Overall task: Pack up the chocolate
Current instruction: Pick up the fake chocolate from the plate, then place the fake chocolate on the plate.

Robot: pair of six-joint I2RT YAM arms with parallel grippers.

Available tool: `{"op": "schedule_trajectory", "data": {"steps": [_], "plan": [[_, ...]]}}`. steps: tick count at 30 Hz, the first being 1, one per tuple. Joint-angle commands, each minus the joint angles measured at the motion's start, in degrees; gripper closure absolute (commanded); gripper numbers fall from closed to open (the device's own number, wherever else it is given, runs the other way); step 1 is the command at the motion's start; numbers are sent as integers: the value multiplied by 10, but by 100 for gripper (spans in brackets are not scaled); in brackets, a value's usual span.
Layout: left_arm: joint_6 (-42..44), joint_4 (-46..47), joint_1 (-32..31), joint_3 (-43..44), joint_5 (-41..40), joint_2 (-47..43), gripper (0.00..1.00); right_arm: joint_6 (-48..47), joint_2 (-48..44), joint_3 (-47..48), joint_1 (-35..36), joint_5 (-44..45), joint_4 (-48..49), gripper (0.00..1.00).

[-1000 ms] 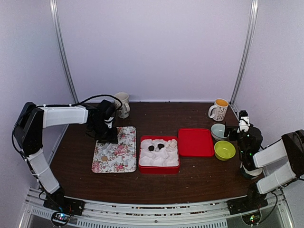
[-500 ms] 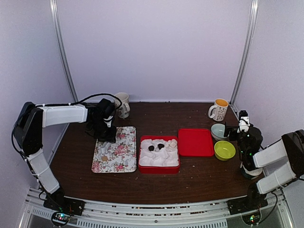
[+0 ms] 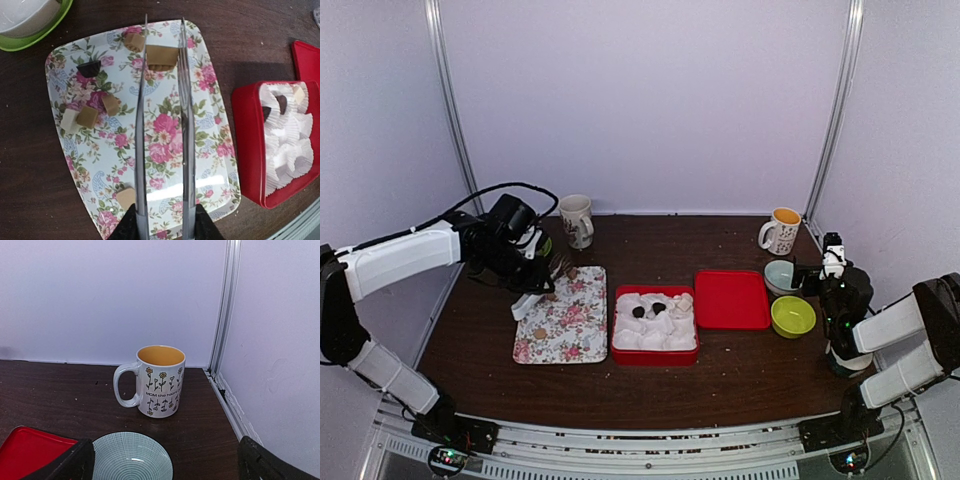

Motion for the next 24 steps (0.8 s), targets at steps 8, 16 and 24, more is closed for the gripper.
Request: {"op": "schedule_trajectory", "data": {"steps": [8, 16, 24], "plan": [[42, 71, -74, -27, 75, -77, 74, 1, -4, 10, -5, -2, 2, 0], [63, 101, -119, -13, 101, -64, 74, 1, -4, 10, -5, -2, 2, 0], [69, 123, -142, 3, 116, -34, 74, 1, -4, 10, -5, -3, 2, 0]]}}
